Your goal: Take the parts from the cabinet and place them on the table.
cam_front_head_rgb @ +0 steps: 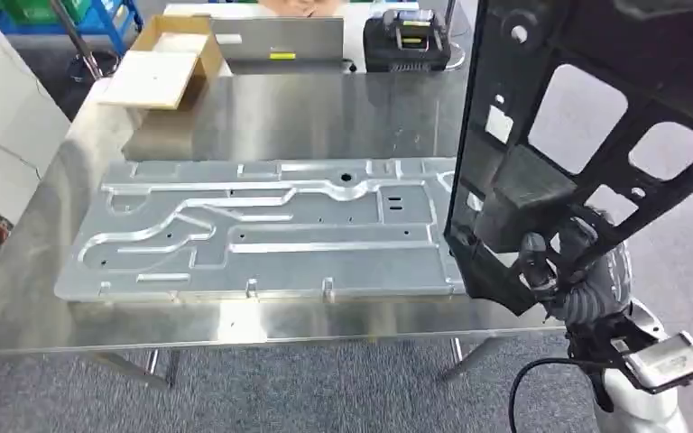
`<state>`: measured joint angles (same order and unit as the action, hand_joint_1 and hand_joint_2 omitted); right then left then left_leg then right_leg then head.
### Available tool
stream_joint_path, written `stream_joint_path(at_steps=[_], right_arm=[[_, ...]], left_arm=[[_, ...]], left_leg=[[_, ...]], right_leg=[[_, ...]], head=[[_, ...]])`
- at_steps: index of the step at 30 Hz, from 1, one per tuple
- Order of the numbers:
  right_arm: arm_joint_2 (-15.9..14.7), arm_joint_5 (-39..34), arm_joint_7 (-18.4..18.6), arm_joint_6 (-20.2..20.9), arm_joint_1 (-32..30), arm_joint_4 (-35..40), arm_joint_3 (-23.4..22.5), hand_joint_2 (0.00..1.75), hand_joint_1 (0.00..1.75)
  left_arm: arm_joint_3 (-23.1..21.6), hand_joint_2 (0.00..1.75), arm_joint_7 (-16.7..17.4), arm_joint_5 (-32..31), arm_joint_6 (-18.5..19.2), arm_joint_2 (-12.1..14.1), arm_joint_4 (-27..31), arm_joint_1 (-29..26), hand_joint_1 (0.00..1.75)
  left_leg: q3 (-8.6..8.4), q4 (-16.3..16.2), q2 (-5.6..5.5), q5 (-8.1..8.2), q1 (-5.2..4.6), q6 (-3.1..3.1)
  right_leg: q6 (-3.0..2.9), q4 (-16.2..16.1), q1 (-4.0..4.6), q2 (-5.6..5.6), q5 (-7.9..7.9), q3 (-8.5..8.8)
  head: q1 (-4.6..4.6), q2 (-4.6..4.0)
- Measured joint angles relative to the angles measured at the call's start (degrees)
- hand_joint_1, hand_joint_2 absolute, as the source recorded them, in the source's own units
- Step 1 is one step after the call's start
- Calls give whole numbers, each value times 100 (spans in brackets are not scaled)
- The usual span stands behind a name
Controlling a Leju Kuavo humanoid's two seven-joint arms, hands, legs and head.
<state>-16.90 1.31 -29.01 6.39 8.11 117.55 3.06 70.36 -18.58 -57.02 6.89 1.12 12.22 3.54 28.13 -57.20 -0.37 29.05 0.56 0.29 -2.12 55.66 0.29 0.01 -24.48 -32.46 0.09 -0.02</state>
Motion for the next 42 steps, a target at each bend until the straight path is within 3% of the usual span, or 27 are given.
stream_joint_path(at_steps=[1,3,4,5,6,7,9,11,12,14,16,19,20,22,24,25,26,29,30,31,34,35,36,37,39,40,42], right_arm=[[-13,104,31,-42,47,-9,0,175,175],[-61,379,191,-121,229,-114,0,175,175],[-117,626,316,-177,386,-268,0,175,175],[-190,959,460,-247,576,-468,2,175,175],[-274,1419,619,-302,804,-687,20,175,175],[-378,2007,739,-333,1101,-991,96,175,175],[-531,2839,866,-313,1660,-1549,383,175,175],[-627,3385,975,-227,2214,-2150,834,175,175],[-651,3623,1050,-164,2489,-2445,1100,175,175],[-654,3885,1157,-127,2916,-2926,1603,175,175],[-671,3967,1224,-149,3229,-3341,2086,175,175],[-697,3965,1274,-206,3491,-3679,2477,175,175],[-708,3959,1285,-217,3518,-3755,2571,175,175],[-741,3941,1303,-219,3540,-3866,2708,175,175],[-750,3930,1316,-223,3618,-3941,2798,175,175],[-758,3926,1316,-232,3655,-3987,2839,175,175],[-758,3924,1318,-241,3709,-4015,2870,175,175],[-778,3922,1331,-241,3736,-4072,2940,175,175],[-778,3922,1327,-241,3744,-4078,2951,175,175],[-778,3924,1327,-241,3762,-4085,2968,175,175],[-778,3922,1325,-241,3794,-4118,2988,175,175],[-778,3922,1325,-241,3789,-4140,3005,175,175],[-778,3922,1325,-241,3788,-4162,3029,175,175],[-778,3922,1323,-241,3789,-4175,3040,175,175],[-778,3922,1320,-241,3795,-4177,3047,175,175],[-778,3926,1320,-232,3799,-4177,3047,175,175],[-769,4117,1307,11,3923,-4221,3130,175,175]], left_arm=[[-2,0,-9,-26,31,-2,0,10,0],[-7,0,-9,-74,50,4,0,35,0],[-19,0,-9,-123,74,15,0,40,0],[-31,0,-9,-165,87,15,0,37,0],[-48,0,-9,-208,96,15,0,42,0],[-81,0,-9,-260,120,17,0,53,0],[-129,0,-11,-328,142,33,0,96,0],[-144,0,-15,-380,166,52,0,153,0],[-164,0,-13,-402,170,59,0,167,0],[-197,0,-11,-424,177,79,0,168,0],[-238,0,-13,-433,184,74,0,193,0],[-262,0,-13,-437,186,74,0,193,0],[-264,0,-13,-439,186,74,0,183,0],[-264,0,-13,-439,186,74,0,176,0],[-267,0,-13,-439,186,74,0,178,0],[-267,0,-13,-439,186,83,0,179,0],[-267,0,-13,-439,186,83,0,187,0],[-269,0,-13,-444,186,81,0,172,0],[-269,0,-13,-444,186,81,0,177,0],[-269,0,-15,-448,186,81,0,181,0],[-269,0,-15,-457,186,81,0,178,0],[-269,0,-15,-459,186,81,0,168,0],[-269,0,-13,-463,186,81,0,159,0],[-271,0,-13,-472,186,79,0,159,0],[-271,0,-13,-472,186,83,0,167,0],[-271,0,-13,-472,186,90,0,170,0],[-271,0,-9,-483,186,89,0,178,0]], left_leg=[[98,-230,1,146,-1,-6],[597,-1115,1,566,14,-44],[843,-1508,1,703,15,-86],[1007,-1715,1,713,15,-94],[1043,-1643,2,569,15,-83],[941,-1281,3,279,15,-85],[557,-243,21,-373,13,-54],[534,47,63,-230,-29,19],[534,23,51,-360,-48,64],[532,43,39,-424,-34,130],[484,131,39,-479,25,181],[483,126,15,-458,26,196],[479,116,9,-444,35,191],[449,90,-13,-402,62,147],[386,49,-22,-326,104,79],[385,51,-24,-298,103,46],[401,26,-27,-289,83,3],[355,134,-15,-310,94,-103],[358,124,-13,-262,104,-139],[400,-29,2,-146,102,-140],[1045,-1373,3,479,99,-156],[1242,-1740,4,569,100,-157],[1303,-1794,4,497,99,-145],[1216,-1558,4,299,98,-132],[760,-565,6,-259,98,-93],[545,-80,9,-425,98,-70],[519,5,-6,-355,65,-41]], right_leg=[[-32,-11,-11,-1,-17,33],[-68,6,-3,-1,-45,27],[-74,17,2,4,-56,22],[-74,31,6,15,-68,20],[-68,48,6,23,-83,26],[-59,71,6,31,-102,35],[-25,129,7,39,-145,46],[20,163,17,52,-138,-14],[57,164,20,54,-141,-48],[122,149,22,47,-129,-43],[196,350,12,27,-300,-118],[308,1750,-83,28,-909,-835],[335,2013,-113,27,-930,-1006],[378,1712,-165,24,-583,-943],[411,612,-201,6,52,-452],[418,332,-197,8,49,-310],[379,224,-133,16,40,-285],[245,198,-94,29,32,-286],[176,111,-154,27,64,-232],[125,82,-143,10,63,-198],[60,81,-108,-1,44,-181],[50,85,-92,-1,37,-178],[46,83,-78,0,33,-163],[45,81,-71,3,29,-145],[60,109,-66,7,-10,-109],[89,142,-63,6,-43,-107],[149,193,-26,26,-53,-165]], head=[[-2,0],[-5,0],[-5,0],[-5,0],[-5,0],[-5,0],[-5,0],[-2,0],[-2,0],[-2,0],[-2,0],[-2,0],[-2,0],[-2,0],[-2,0],[-2,0],[0,0],[-7,0],[-11,0],[-7,0],[-15,0],[-13,0],[-13,0],[-13,0],[-13,0],[-13,0],[-11,0]])
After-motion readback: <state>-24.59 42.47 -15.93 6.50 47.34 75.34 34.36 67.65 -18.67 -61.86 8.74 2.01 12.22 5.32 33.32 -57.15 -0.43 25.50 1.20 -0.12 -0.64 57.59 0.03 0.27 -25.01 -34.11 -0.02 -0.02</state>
